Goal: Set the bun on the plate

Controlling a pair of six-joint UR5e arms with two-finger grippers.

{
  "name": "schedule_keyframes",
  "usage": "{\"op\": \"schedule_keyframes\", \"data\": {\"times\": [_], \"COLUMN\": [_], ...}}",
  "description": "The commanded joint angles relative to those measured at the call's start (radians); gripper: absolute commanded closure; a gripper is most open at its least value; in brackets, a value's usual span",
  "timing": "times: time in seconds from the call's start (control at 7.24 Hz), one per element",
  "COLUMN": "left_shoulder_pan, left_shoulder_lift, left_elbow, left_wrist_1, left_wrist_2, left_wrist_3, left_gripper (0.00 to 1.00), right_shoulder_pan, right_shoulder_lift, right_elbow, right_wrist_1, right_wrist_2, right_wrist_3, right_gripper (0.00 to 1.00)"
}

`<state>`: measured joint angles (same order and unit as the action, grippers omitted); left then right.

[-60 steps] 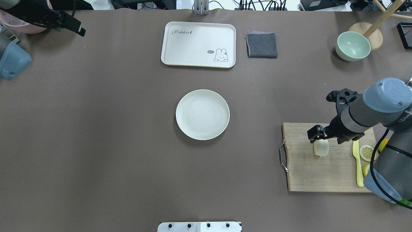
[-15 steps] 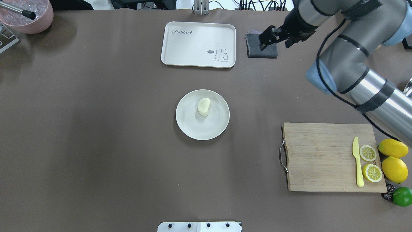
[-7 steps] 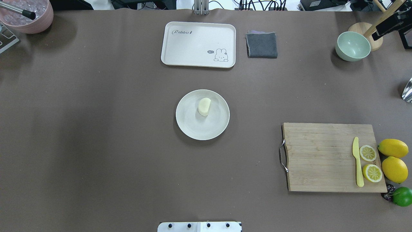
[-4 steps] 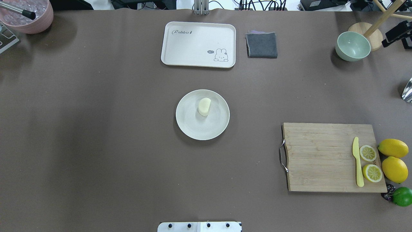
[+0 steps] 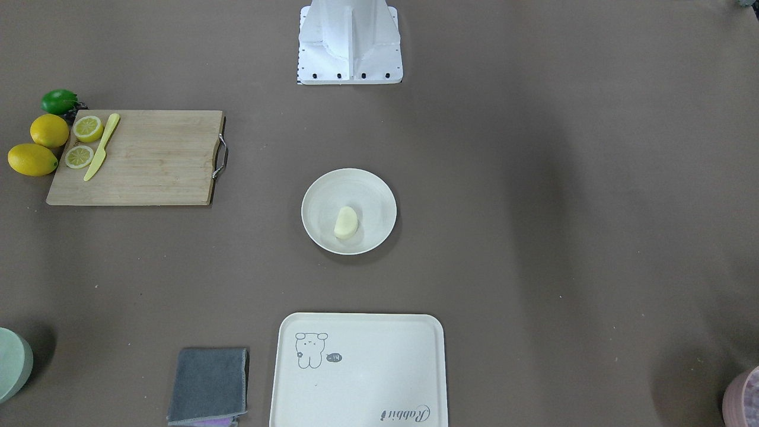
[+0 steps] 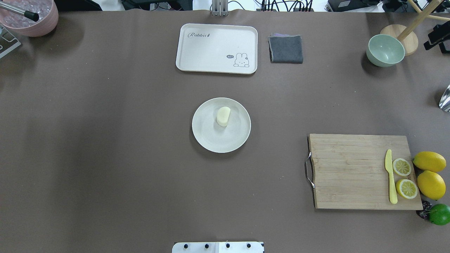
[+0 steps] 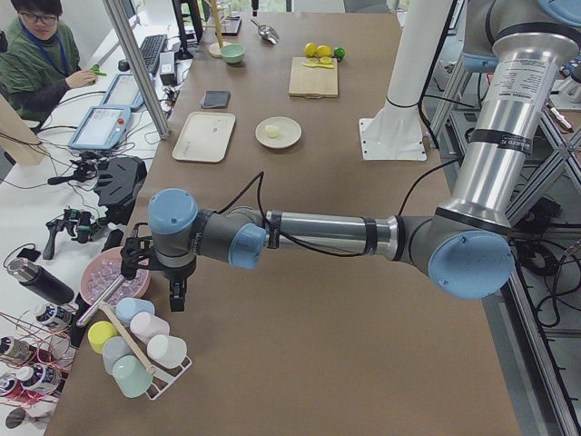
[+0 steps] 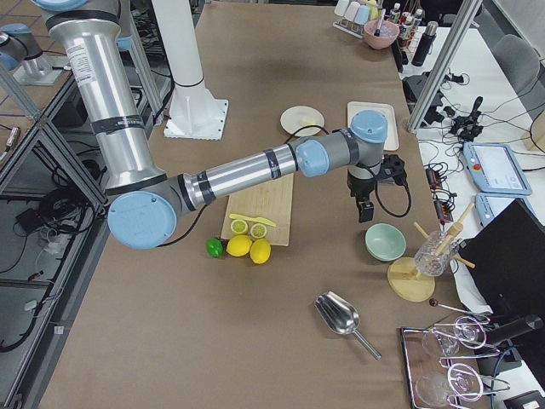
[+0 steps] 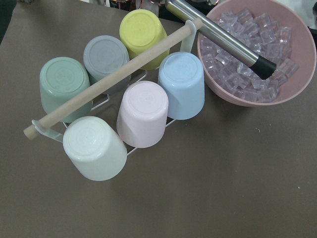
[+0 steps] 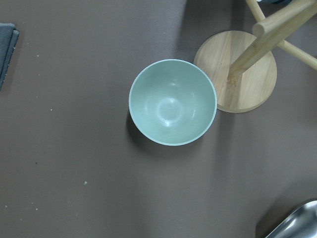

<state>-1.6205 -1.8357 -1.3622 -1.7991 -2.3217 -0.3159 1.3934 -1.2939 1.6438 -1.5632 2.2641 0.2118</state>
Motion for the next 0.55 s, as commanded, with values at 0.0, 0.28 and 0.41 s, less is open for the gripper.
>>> {"op": "schedule_keyframes", "data": {"times": [0.0, 0.28, 0.41], "left_shoulder_pan": [0.002, 0.007, 0.013], "left_shoulder_lift": [-0.007, -0.010, -0.017], "left_elbow": [0.000, 0.005, -0.006], "left_wrist_1": [0.004, 0.006, 0.039], "left_wrist_2": [-0.001, -0.045, -0.076], "left_wrist_3": [0.017, 0.023, 0.018], "left_gripper": [0.02, 0.02, 0.02], "right_shoulder_pan": [0.006, 0.003, 0.003], "right_shoulder_lift": [-0.002, 0.043, 0.057], "right_elbow": [-0.007, -0.073, -0.088], "right_wrist_1": [0.000, 0.000, -0.001], "right_wrist_2": [0.000, 0.000, 0.000], "right_wrist_3": [0.009, 0.009, 0.009], "right_gripper": [0.00, 0.00, 0.00]}}
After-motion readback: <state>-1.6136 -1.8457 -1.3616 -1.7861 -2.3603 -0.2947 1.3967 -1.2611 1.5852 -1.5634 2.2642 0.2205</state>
